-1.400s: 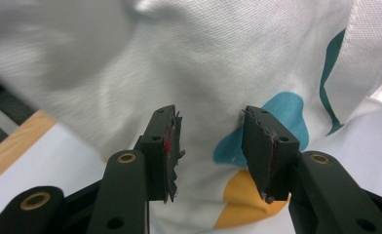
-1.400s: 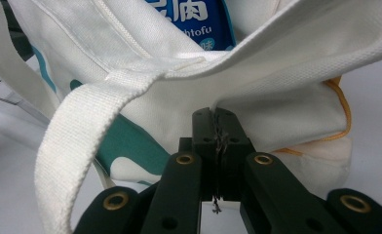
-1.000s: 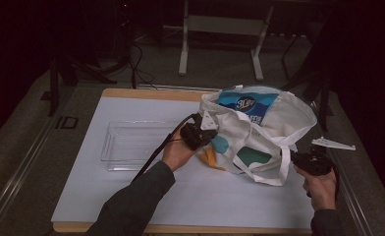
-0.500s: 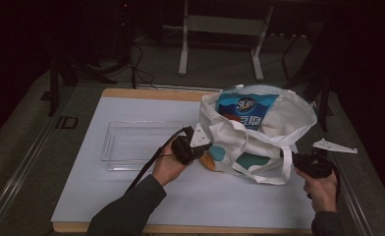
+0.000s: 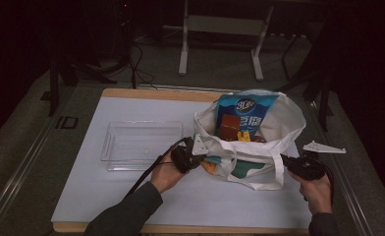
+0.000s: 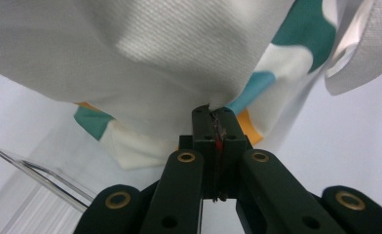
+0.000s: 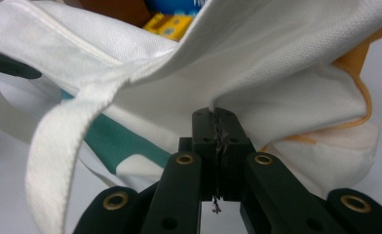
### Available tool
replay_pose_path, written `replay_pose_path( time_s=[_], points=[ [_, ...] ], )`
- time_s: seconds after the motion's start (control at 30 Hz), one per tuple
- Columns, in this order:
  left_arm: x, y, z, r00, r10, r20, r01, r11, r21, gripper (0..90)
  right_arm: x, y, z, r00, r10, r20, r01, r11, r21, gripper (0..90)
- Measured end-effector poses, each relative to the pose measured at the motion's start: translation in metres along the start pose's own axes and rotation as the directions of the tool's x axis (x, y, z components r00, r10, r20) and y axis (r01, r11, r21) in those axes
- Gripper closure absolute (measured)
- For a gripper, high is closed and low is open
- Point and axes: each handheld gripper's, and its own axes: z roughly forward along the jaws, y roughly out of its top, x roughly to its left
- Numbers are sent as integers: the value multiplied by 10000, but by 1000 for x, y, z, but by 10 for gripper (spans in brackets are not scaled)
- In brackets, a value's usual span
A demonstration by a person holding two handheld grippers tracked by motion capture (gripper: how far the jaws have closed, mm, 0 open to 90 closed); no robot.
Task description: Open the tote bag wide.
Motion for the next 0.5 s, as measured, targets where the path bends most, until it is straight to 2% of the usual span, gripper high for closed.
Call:
replay_pose_path(
  time_s=[0.27,0.33,0.5],
  points=[
    [0,-3,14,9996,-249,113,244,9989,405,899,-6,-13,9,9996,270,26,-270,9991,336,886],
    [2,-4,18,9995,-297,122,291,9983,503,899,-7,-16,12,9995,270,153,-276,9988,403,886],
    [0,-5,28,9997,-213,138,200,9959,882,899,-7,-23,24,9986,279,447,-322,9947,979,886]
  ],
)
